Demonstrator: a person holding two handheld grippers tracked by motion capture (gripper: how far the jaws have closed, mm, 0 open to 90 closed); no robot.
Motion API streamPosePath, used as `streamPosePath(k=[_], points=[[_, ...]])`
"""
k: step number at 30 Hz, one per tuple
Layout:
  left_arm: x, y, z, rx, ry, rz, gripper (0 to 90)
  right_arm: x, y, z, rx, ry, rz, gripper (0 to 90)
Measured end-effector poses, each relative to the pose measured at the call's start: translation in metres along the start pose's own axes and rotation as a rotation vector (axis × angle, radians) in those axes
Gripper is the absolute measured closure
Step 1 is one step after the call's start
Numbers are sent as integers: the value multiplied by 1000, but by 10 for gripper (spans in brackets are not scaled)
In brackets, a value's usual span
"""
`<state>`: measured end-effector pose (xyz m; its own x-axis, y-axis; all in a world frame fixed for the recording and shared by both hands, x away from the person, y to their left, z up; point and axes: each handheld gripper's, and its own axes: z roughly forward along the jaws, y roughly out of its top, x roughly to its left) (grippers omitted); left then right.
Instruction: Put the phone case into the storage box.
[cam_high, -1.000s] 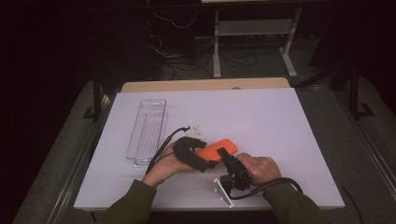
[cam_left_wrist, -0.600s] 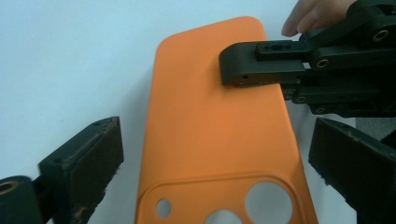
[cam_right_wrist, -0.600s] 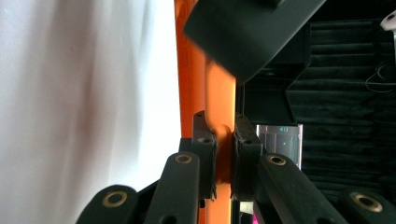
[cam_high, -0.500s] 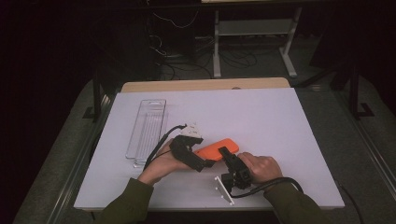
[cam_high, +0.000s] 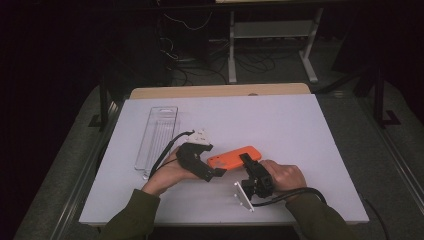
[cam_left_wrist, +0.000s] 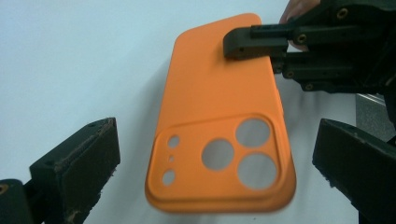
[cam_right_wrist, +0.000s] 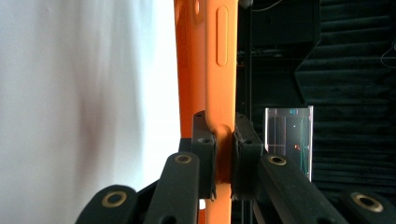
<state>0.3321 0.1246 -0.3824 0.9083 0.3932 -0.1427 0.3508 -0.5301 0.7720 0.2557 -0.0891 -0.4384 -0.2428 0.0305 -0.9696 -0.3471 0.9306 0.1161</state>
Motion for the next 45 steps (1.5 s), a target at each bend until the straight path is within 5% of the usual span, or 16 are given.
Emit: streamPosePath(k=[17, 23, 33, 45], points=[[7, -3, -6, 12, 33, 2, 0, -8, -22, 5, 83, 58, 59, 807], [6, -4, -4, -6, 38, -31, 0, -12, -29, 7, 98, 75, 138, 807], [8, -4, -6, 25, 64, 15, 0, -16, -37, 10, 110, 94, 235, 807], [6, -5, -3, 24, 72, 6, 0, -20, -40, 13, 140, 107, 336, 806]])
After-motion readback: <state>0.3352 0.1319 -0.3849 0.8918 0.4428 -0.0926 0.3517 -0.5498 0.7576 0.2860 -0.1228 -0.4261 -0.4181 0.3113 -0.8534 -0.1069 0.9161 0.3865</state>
